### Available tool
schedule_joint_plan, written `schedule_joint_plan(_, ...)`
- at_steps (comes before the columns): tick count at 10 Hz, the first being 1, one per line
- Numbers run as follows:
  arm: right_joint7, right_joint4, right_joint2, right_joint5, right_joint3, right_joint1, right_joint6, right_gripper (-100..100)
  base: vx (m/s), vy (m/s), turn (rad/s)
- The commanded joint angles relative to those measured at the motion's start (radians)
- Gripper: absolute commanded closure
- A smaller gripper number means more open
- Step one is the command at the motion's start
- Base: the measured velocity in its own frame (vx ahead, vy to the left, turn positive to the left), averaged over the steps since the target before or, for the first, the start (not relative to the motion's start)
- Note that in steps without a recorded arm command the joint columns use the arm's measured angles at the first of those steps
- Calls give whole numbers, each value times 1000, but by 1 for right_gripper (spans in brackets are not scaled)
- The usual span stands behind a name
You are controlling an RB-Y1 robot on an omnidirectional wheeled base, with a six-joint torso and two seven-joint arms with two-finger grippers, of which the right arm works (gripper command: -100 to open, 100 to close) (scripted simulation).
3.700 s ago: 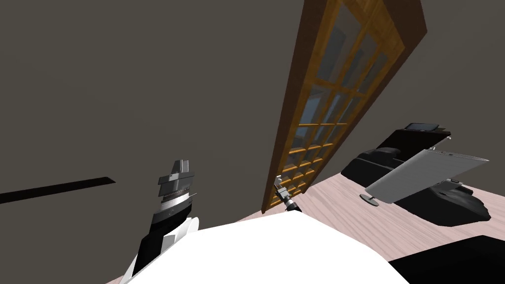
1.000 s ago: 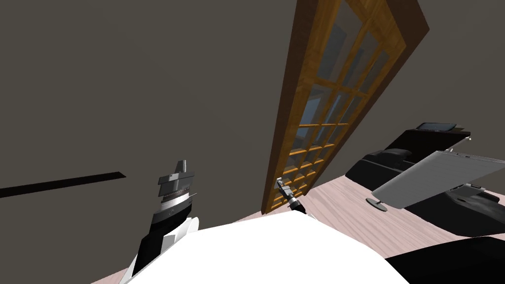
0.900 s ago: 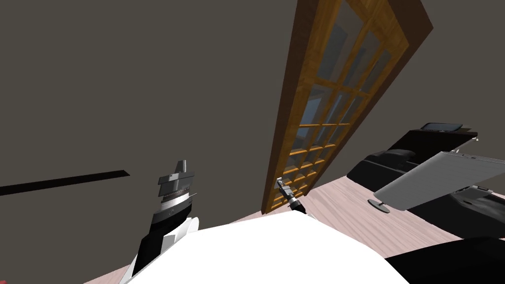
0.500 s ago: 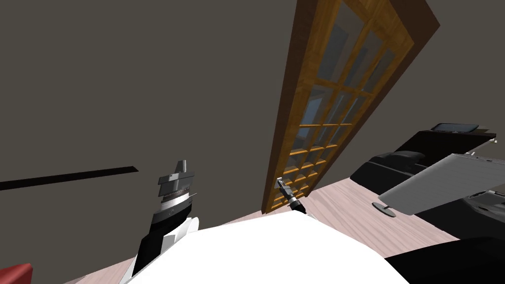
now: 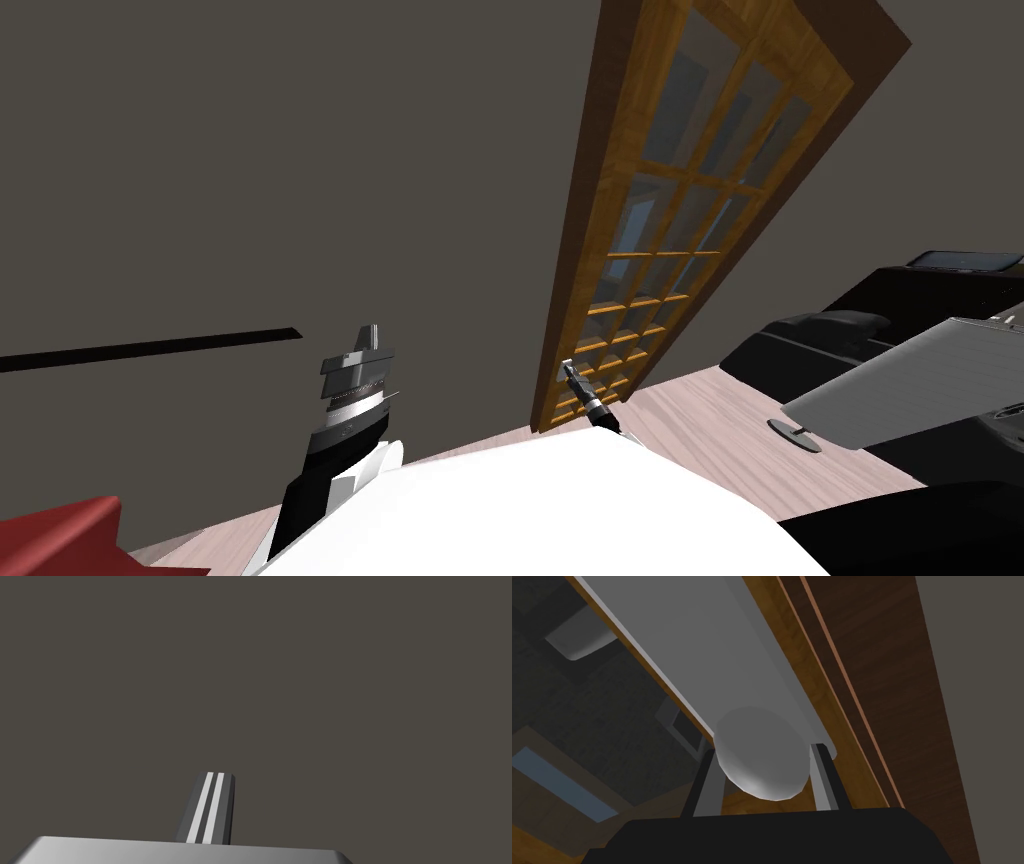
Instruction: Pull the door open
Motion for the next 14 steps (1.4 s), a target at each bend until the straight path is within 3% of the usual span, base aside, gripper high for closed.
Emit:
schedule_joint_plan(1,-50,-10,12,1,3,8,6,100,-28,-15,85)
schedule_joint_plan(2,-52,-10,12,1,3,8,6,100,-27,-16,38)
schedule_joint_plan(6,-163,-9,18,-8,-12,4,14,100,-40,-22,73)
schedule_joint_plan(14,-331,-7,27,-21,-36,-2,26,100,-32,-20,67)
